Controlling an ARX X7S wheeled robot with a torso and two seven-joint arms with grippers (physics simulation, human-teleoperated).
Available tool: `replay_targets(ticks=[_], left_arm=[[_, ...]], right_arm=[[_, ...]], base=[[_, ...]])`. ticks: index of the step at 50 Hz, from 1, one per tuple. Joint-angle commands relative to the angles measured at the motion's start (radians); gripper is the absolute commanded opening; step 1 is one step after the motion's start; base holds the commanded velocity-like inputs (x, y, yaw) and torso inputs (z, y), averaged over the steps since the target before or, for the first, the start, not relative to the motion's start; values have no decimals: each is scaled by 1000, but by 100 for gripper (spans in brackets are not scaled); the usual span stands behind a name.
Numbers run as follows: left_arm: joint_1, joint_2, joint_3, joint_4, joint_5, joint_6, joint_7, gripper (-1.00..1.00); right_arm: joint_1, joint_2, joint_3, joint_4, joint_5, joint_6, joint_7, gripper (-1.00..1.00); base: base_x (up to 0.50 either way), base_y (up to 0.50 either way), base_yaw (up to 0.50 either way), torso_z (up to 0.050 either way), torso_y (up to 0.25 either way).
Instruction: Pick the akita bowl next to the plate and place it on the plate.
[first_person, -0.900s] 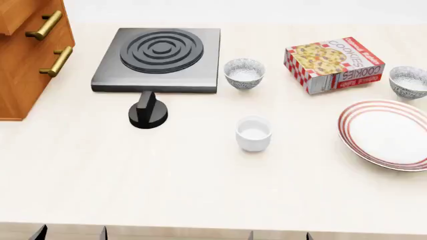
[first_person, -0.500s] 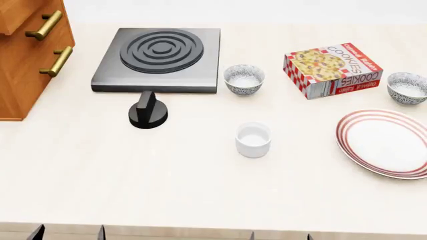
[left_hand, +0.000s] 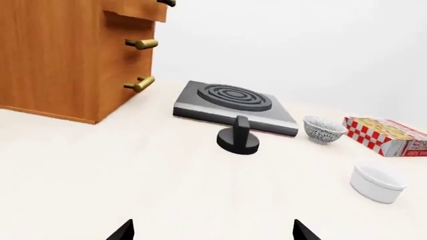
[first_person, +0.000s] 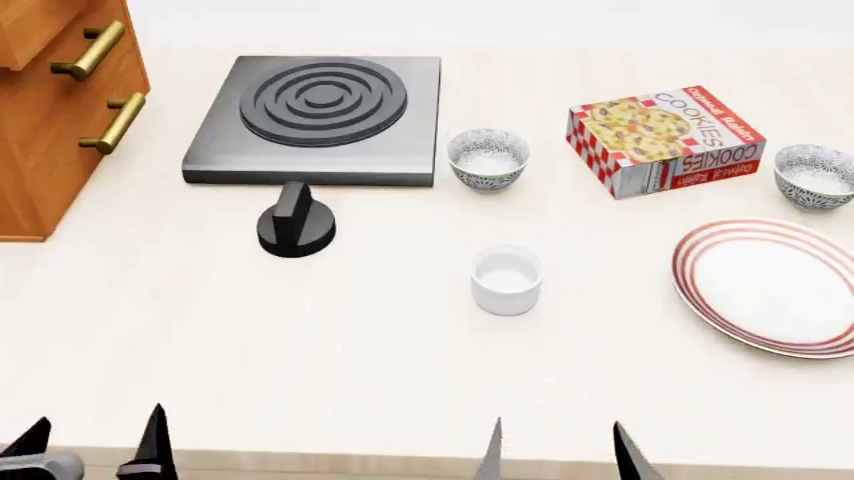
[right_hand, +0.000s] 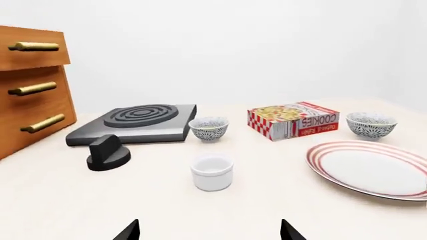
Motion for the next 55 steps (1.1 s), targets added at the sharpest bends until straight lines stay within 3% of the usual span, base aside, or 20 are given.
replay_targets(ticks=[1, 11, 20, 36, 55], left_arm=[[-85, -67, -109, 85, -153, -152, -23, 100], [-159, -120, -209, 17, -202, -142, -21, 100], [-190, -118, -299, -109, -276, -88, 21, 100], [-209, -110, -311, -155, -292, -43, 37, 100], [-209, -110, -287, -188, -267, 1, 54, 100]], right_arm=[[55, 24, 11, -255, 115, 208, 20, 100], [138, 29, 88, -360, 268, 291, 27, 100], [182, 37, 140, -396, 331, 301, 51, 100], [176, 50, 151, -397, 352, 276, 68, 100], [177, 66, 141, -381, 363, 270, 84, 100]], base=[[0, 0, 0, 0, 0], [0, 0, 0, 0, 0], [0, 0, 0, 0, 0], [0, -37, 0, 0, 0], [0, -339, 0, 0, 0]])
